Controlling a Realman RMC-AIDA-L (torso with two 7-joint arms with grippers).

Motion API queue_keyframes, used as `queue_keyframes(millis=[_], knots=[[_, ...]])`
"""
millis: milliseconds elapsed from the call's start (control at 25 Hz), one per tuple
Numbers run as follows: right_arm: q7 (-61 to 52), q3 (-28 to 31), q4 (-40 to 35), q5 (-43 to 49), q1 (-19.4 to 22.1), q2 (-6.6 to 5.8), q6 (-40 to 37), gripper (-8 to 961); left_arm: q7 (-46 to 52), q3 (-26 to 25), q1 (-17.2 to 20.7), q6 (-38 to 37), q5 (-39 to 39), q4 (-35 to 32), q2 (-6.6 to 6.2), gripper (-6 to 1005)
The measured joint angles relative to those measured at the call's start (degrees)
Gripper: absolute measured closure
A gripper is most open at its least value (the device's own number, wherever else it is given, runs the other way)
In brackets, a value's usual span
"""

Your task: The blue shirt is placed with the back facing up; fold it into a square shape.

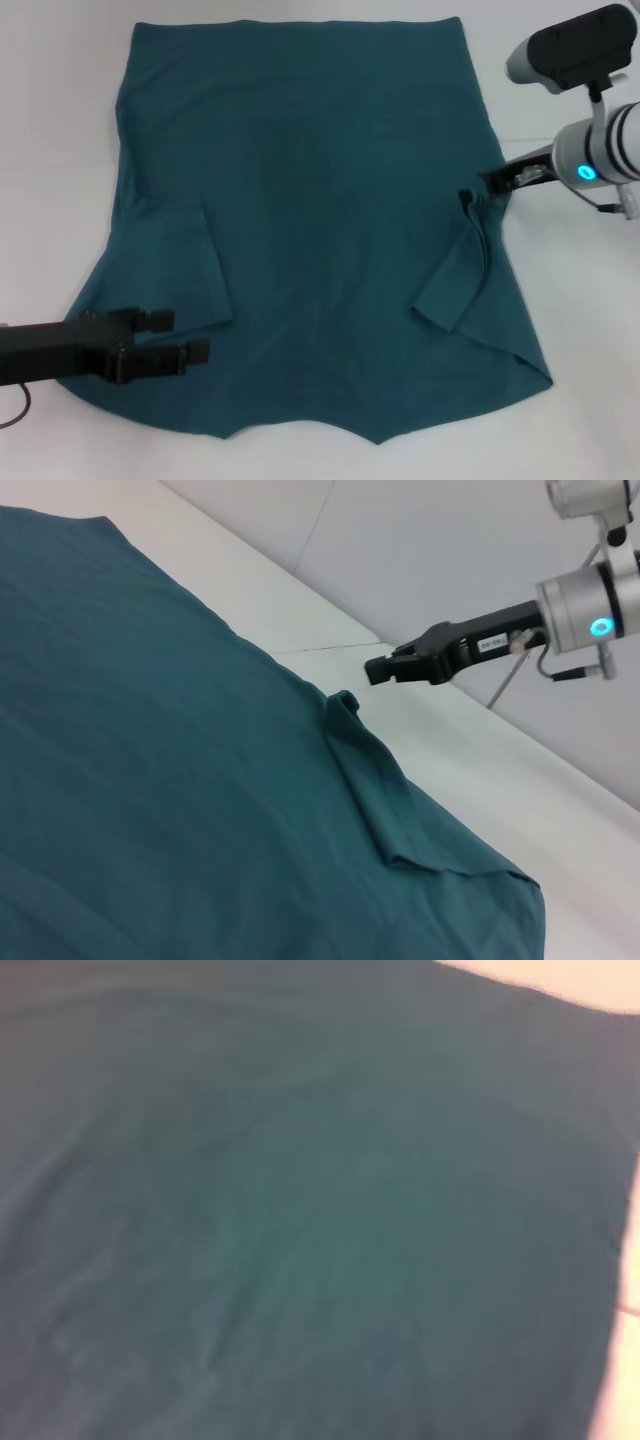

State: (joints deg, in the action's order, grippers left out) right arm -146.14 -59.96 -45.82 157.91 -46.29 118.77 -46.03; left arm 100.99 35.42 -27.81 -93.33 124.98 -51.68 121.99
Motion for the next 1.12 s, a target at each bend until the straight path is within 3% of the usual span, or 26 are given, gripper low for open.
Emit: queue_keyframes(millis=[40,400,1120], knots=[[-0.8,0.0,-2.5,3.1,0.4,0.17,-4.2,953,0.0,0.0,0.0,0.0,0.0,0.0,0.00,140],[-2.5,-1.3,-2.6,9.9,-0.3,0.86,-11.5,953,-0.2,0.0,0.0,0.0,0.0,0.0,-0.13,139],[-1.1,-2.2,7.2,6.8,-3.9,1.13,-7.4,953,-0.4,0.0,0.0,0.2,-0.1,0.0,-0.18,138]])
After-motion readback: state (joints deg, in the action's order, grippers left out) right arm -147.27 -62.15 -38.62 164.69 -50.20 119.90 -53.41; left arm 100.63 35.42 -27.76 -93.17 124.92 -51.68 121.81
